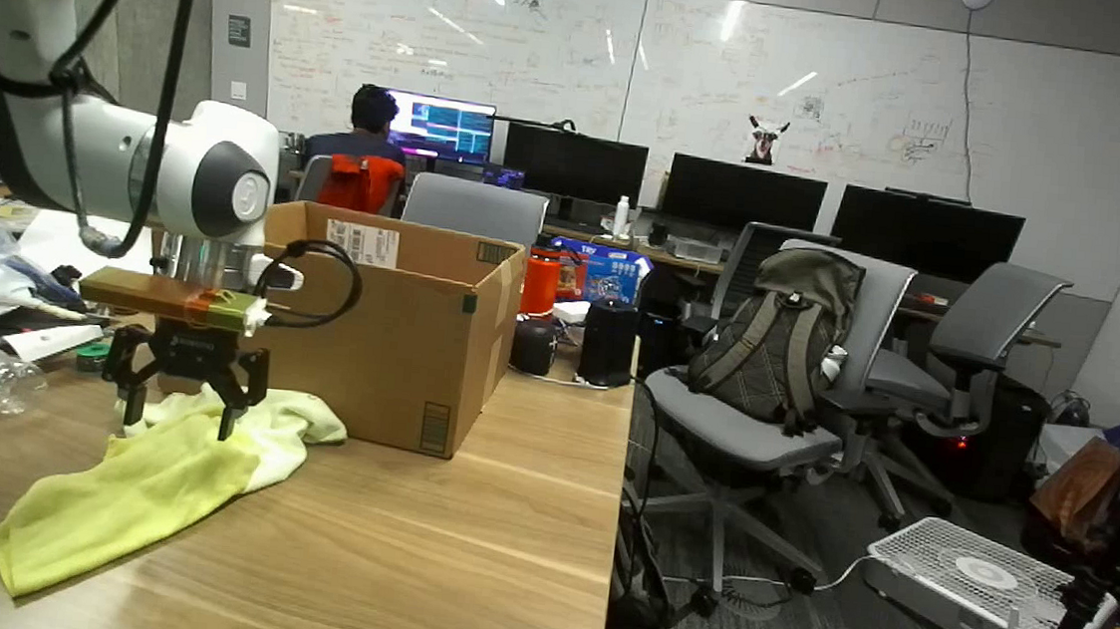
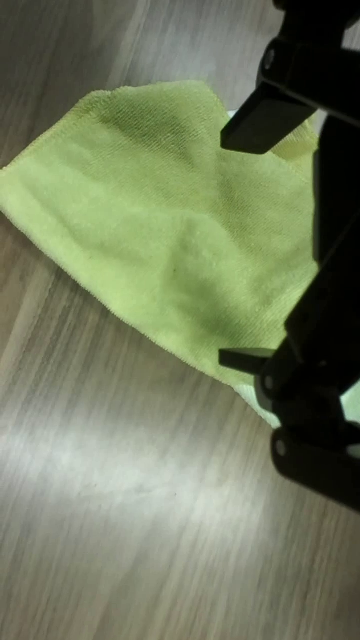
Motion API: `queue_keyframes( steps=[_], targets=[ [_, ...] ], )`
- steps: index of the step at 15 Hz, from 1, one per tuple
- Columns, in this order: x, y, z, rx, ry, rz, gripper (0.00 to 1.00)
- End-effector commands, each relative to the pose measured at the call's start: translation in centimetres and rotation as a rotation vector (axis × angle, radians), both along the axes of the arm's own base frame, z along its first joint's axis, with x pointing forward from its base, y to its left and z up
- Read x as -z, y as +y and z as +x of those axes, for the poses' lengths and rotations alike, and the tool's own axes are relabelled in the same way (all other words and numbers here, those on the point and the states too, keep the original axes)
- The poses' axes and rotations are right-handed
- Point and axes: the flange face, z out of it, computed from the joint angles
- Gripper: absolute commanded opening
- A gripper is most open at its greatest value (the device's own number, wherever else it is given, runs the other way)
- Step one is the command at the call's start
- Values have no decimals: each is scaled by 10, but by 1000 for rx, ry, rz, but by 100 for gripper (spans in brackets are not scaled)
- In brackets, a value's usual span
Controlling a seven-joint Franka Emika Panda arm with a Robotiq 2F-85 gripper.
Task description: Pick up the clothes from the table and put them in the box
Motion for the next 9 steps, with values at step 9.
queue_keyframes(
  steps=[9],
  targets=[
    [20, 9, -6, -12, -28, 23, 100]
  ],
)
